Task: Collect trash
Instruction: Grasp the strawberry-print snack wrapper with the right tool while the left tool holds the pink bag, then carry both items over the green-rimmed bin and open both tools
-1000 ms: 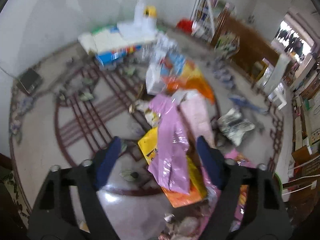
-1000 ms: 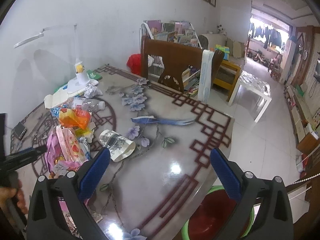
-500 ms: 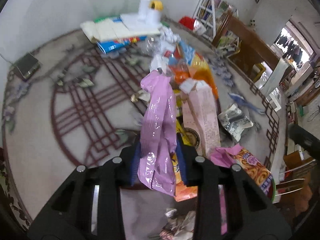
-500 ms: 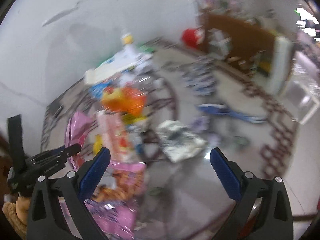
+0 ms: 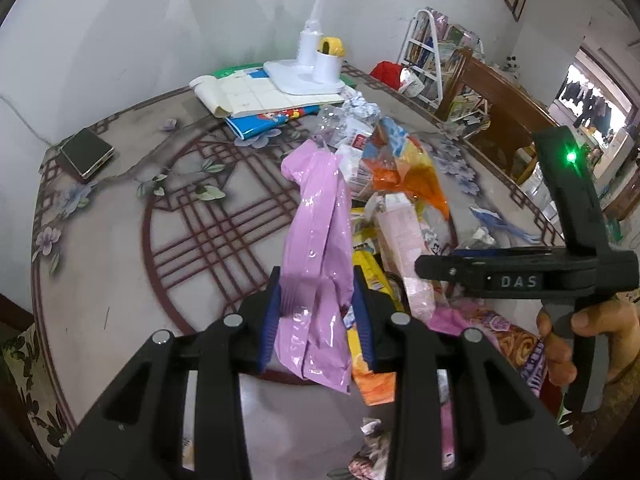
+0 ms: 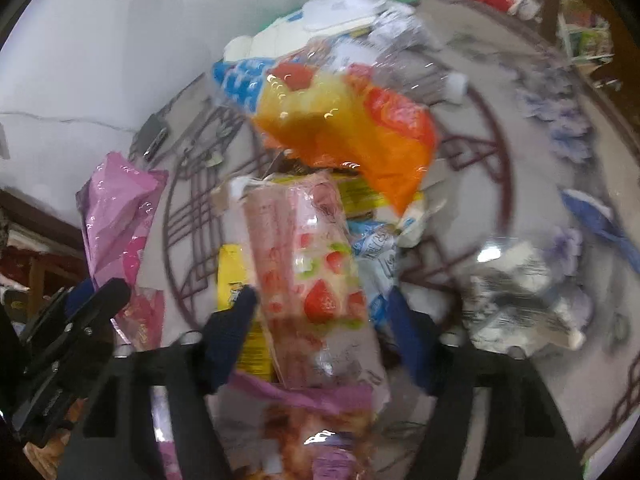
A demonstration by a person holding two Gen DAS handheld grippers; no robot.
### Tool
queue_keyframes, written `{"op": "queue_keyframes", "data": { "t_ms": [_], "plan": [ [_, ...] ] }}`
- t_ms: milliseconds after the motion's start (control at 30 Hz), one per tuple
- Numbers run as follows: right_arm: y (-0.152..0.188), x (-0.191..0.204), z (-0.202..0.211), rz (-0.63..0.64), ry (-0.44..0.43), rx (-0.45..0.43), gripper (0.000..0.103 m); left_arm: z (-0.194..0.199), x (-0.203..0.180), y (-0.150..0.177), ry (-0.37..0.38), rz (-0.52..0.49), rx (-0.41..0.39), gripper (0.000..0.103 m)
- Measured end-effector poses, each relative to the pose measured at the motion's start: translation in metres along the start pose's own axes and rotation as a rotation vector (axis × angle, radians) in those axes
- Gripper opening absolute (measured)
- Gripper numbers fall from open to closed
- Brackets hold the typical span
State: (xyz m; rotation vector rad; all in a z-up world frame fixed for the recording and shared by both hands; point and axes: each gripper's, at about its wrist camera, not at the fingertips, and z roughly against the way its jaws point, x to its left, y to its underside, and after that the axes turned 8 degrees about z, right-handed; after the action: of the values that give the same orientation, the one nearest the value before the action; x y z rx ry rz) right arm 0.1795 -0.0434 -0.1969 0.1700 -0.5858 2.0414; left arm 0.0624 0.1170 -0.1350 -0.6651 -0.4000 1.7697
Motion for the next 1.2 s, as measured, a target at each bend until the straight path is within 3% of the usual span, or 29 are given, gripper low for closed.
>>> {"op": "queue_keyframes", "data": {
  "t_ms": [33, 67, 133, 233, 300, 367, 400, 433, 667, 900, 967, 1000, 1200],
  "plan": [
    [0.000, -0.001, -0.001, -0.006, -0.026, -0.002, 0.038, 0.000, 0.000, 0.000, 0.000, 0.002, 0.000, 0.032],
    [-0.001, 0.001, 0.000, -0.004, -0.033, -0.012, 0.033, 0.001, 0.000, 0.000, -0.001, 0.001, -0.002, 0.032],
    [-0.002, 0.008, 0.007, 0.021, -0.053, -0.044, 0.005, 0.005, -0.001, 0.000, -0.003, -0.003, -0.017, 0.032],
    [-0.002, 0.016, 0.017, 0.041, -0.003, -0.056, 0.004, 0.009, -0.002, -0.002, 0.003, -0.002, -0.031, 0.032],
    [-0.001, 0.009, 0.016, 0.005, -0.006, -0.052, 0.010, 0.012, -0.003, -0.002, 0.009, 0.004, -0.035, 0.032],
    [0.002, -0.003, 0.013, -0.073, -0.038, -0.030, 0.044, 0.017, -0.003, -0.001, 0.012, 0.003, -0.044, 0.032],
    [0.004, -0.012, 0.009, -0.127, -0.065, -0.019, 0.072, 0.020, -0.003, 0.000, 0.013, 0.001, -0.048, 0.032],
    [0.005, -0.018, 0.007, -0.153, -0.077, -0.017, 0.075, 0.021, -0.003, 0.002, 0.014, 0.000, -0.048, 0.032],
    [0.003, -0.027, -0.006, -0.191, -0.028, 0.042, 0.077, 0.022, -0.001, 0.010, 0.009, -0.003, -0.027, 0.033],
    [-0.004, -0.006, -0.041, -0.088, 0.069, 0.107, 0.081, 0.017, 0.001, 0.009, 0.018, 0.005, -0.021, 0.033],
    [-0.002, -0.004, -0.041, -0.072, 0.094, 0.087, 0.064, 0.015, 0.002, 0.009, 0.020, 0.006, -0.020, 0.033],
    [-0.001, -0.003, -0.038, -0.081, 0.081, 0.073, 0.060, 0.016, 0.002, 0.009, 0.019, 0.006, -0.021, 0.033],
    [0.002, 0.023, 0.013, 0.004, 0.111, -0.094, 0.056, 0.019, 0.004, 0.007, 0.021, 0.015, -0.037, 0.033]
  ]
}}
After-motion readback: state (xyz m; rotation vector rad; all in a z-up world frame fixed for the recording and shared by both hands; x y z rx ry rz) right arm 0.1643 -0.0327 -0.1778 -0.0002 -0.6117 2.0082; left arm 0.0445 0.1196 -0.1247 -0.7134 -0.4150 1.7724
